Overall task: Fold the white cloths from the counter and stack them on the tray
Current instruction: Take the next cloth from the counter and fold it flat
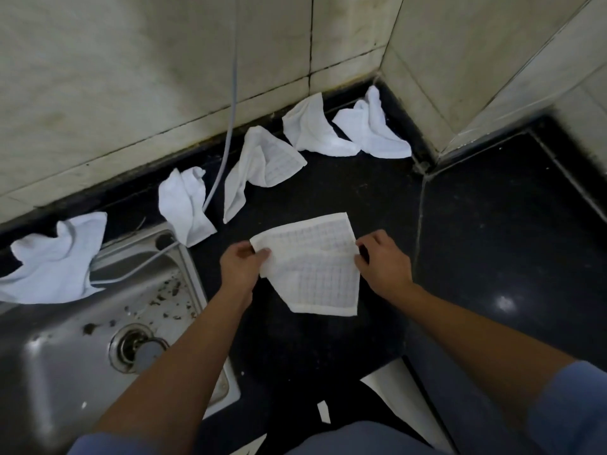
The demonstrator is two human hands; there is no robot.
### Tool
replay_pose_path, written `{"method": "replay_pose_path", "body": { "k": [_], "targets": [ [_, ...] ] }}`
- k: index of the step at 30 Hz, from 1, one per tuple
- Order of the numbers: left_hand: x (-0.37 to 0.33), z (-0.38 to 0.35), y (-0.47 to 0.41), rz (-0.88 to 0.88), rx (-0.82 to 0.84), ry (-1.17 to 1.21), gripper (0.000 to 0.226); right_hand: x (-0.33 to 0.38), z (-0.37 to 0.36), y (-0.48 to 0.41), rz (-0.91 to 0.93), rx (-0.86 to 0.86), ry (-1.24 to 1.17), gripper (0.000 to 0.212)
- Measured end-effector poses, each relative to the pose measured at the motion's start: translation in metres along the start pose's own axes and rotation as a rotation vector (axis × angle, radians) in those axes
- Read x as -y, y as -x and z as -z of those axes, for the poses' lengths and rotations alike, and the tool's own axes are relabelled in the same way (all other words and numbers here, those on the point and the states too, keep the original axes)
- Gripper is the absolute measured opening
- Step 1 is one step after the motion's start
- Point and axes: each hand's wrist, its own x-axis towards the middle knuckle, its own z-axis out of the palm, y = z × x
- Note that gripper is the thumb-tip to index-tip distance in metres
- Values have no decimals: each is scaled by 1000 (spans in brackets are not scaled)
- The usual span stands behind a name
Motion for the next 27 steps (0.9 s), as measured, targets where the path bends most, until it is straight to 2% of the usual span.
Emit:
{"method": "replay_pose_path", "body": {
  "k": [2, 5, 7, 8, 10, 12, 16, 18, 20, 22, 23, 25, 27],
  "targets": [
    [15, -7, 11, 85, 92, -116, 41, 1, 1, 16, 87, -17, 19, 30],
    [36, -17, 21, 83, 143, -306, 51, 4, -16, 50, 279, 171, 93, 34],
    [42, -20, 25, -40, 116, -440, 39, 5, -30, 67, 381, 252, 158, 35],
    [42, -20, 26, -128, 106, -459, 31, 4, -37, 69, 395, 232, 163, 30],
    [39, -16, 29, -285, 115, -407, 21, 3, -43, 66, 374, 171, 161, 17],
    [32, -9, 35, -320, 148, -304, 17, 4, -42, 62, 350, 163, 170, 12],
    [32, 2, 39, -71, 261, -128, 35, 6, -33, 62, 316, 131, 132, 15],
    [43, 10, 39, 53, 272, -285, 39, 5, -29, 65, 314, 119, 100, 17],
    [58, 21, 40, 162, 266, -429, 42, 2, -31, 72, 345, 132, 136, 29],
    [70, 33, 48, 185, 222, -518, 45, 0, -32, 81, 351, 205, 247, 40],
    [75, 39, 53, 121, 192, -601, 47, 1, -31, 85, 350, 243, 286, 39],
    [86, 47, 57, -123, 125, -824, 49, 2, -28, 88, 357, 290, 292, 33],
    [83, 47, 53, -305, 43, -877, 41, 8, -20, 81, 336, 297, 270, 34]
  ]
}}
